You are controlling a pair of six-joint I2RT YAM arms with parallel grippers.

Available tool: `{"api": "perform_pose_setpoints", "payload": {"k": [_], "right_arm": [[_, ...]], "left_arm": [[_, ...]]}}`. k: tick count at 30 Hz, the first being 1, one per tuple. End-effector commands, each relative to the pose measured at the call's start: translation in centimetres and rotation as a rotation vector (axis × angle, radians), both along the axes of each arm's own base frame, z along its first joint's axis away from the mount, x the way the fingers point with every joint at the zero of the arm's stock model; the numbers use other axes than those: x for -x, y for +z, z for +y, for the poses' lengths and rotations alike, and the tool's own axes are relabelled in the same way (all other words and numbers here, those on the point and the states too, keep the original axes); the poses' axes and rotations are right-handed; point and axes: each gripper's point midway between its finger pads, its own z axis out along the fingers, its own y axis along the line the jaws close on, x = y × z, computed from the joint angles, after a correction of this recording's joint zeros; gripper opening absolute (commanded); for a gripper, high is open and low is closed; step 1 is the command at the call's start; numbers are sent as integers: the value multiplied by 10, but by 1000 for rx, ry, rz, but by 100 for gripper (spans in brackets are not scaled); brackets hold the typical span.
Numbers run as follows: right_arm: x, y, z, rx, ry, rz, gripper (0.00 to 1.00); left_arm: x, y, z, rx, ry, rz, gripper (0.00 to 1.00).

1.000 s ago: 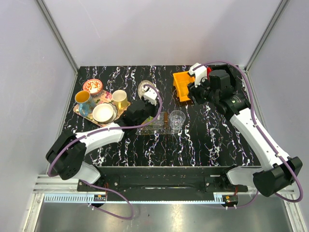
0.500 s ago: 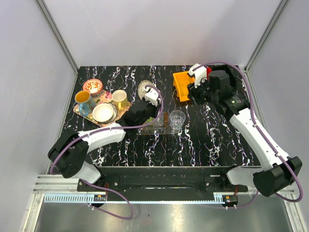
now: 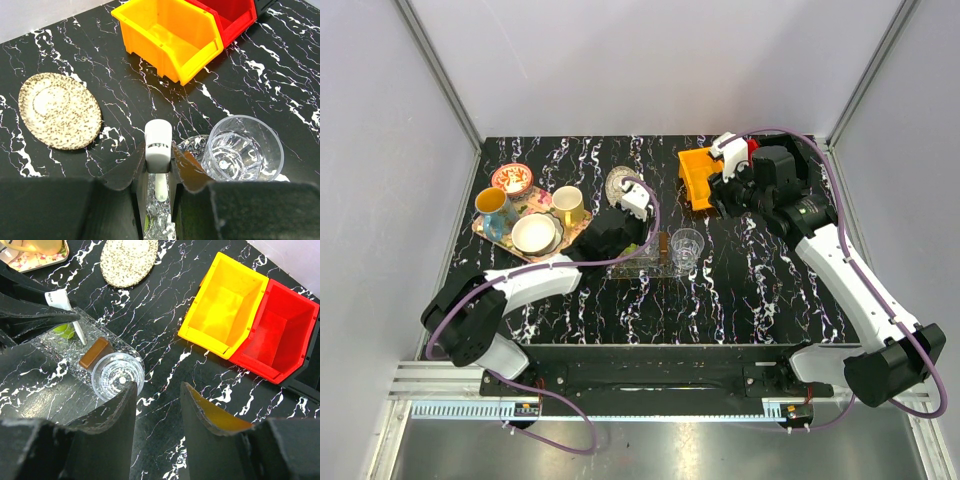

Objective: Prepare toiletry sets of a toothbrush and toothpaste on the tray

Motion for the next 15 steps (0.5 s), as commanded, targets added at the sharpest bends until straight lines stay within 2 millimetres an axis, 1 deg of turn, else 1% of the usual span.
{"api": "perform_pose_setpoints", "payload": {"k": [1, 11, 15], "right_arm": [[-4, 9, 1, -25, 1, -37, 45], [-4, 8, 2, -26, 3, -31, 46], [-5, 7, 2, -24, 3, -29, 46]], "left_arm": [[-4, 13, -4, 46, 10, -44, 0], [-5, 15, -5, 62, 15, -46, 0], [-5, 12, -4, 63, 19, -40, 0]]}}
